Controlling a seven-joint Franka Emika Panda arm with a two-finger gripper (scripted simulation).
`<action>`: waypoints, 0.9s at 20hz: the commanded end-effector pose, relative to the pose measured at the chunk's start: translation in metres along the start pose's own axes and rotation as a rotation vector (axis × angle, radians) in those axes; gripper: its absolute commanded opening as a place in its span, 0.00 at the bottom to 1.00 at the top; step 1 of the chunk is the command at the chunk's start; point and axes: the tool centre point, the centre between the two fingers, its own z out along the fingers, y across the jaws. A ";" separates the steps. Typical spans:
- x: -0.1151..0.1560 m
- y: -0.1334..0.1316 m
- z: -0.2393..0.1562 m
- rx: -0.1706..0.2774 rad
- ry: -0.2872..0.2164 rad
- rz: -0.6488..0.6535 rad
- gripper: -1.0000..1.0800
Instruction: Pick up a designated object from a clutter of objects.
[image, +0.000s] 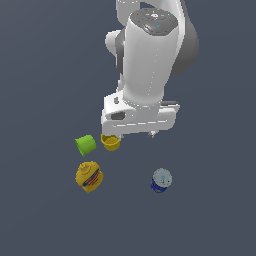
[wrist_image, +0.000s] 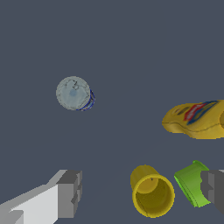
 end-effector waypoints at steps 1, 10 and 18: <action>0.016 -0.012 0.018 0.004 -0.001 -0.027 0.96; 0.062 -0.061 0.086 0.023 -0.005 -0.118 0.96; 0.082 -0.091 0.129 0.039 -0.006 -0.165 0.96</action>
